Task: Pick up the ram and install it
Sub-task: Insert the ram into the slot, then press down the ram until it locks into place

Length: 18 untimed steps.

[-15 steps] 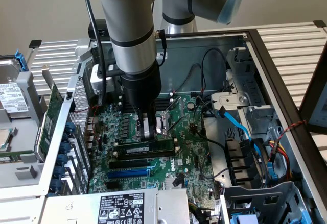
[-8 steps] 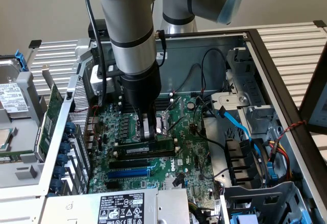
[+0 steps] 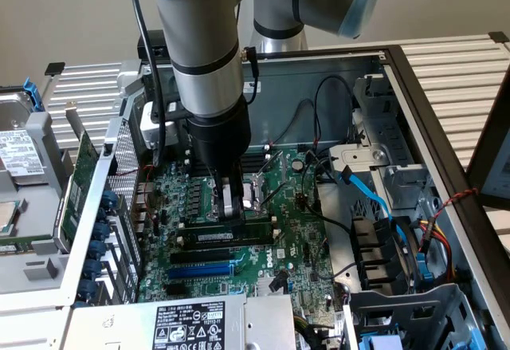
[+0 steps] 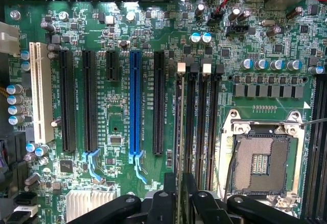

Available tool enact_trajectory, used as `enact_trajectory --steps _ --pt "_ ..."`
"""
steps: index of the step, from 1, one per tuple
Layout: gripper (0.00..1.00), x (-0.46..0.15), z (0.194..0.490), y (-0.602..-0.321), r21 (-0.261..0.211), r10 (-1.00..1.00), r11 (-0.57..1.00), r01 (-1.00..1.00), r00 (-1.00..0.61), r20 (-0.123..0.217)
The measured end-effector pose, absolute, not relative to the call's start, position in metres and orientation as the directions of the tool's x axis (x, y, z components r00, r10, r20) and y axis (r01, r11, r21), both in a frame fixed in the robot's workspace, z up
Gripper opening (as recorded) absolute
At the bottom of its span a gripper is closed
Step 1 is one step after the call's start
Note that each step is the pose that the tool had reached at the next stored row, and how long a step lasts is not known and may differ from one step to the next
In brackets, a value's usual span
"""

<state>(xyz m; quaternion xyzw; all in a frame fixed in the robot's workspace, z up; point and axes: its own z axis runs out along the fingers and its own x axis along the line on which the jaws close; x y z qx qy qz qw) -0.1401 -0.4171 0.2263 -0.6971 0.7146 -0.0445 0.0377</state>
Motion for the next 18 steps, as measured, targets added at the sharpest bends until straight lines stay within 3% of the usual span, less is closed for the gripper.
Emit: enact_trajectory --steps 18 --pt "0.22 -0.140 0.249 -0.417 -0.045 -1.000 0.024 -0.999 -0.025 0.009"
